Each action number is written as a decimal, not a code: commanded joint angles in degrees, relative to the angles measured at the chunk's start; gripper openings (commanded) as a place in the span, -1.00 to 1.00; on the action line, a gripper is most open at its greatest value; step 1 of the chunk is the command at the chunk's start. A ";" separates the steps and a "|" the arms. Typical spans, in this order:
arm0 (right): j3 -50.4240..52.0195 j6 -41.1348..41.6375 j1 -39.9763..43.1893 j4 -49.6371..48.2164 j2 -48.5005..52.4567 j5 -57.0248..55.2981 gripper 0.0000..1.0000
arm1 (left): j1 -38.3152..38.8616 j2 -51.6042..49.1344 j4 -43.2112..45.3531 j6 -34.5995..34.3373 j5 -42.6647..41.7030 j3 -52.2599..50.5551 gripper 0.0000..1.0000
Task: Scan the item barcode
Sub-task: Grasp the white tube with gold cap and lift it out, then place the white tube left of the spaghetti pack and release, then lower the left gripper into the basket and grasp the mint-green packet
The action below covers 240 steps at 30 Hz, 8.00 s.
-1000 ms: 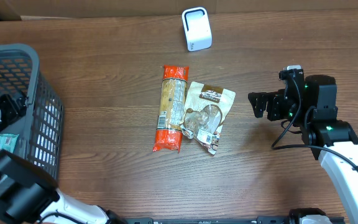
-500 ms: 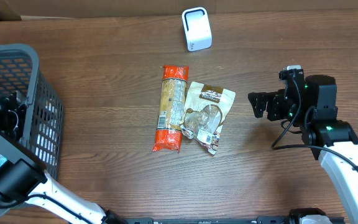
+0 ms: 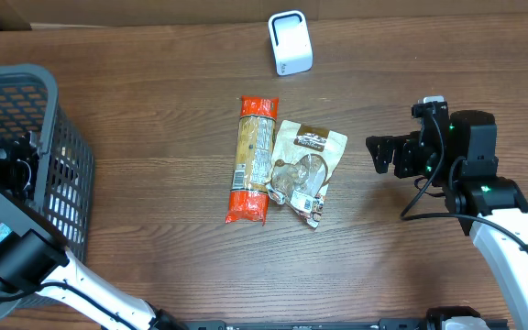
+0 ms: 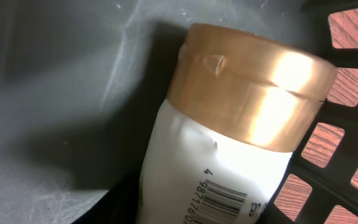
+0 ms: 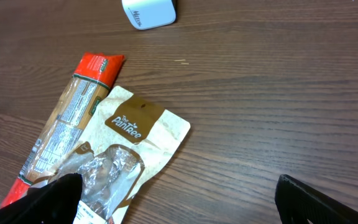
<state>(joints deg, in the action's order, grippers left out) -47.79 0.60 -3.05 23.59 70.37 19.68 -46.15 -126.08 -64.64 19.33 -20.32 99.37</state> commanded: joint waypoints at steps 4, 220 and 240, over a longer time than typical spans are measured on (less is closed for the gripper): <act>-1.36 -0.26 -0.31 -0.35 0.17 0.35 1.00 | 0.04 -3.43 -2.21 -3.93 1.88 0.11 -0.70; -1.36 -0.26 -0.31 -0.35 0.17 0.35 1.00 | -4.68 9.55 38.25 4.17 35.74 -30.40 -0.91; -1.36 -0.26 -0.31 -0.35 0.17 0.35 1.00 | 5.68 9.64 14.84 -20.28 34.29 -7.48 -0.92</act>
<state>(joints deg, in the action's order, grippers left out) -47.79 0.60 -3.09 23.57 70.46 19.70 -40.45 -115.44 -46.78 6.20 17.69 85.58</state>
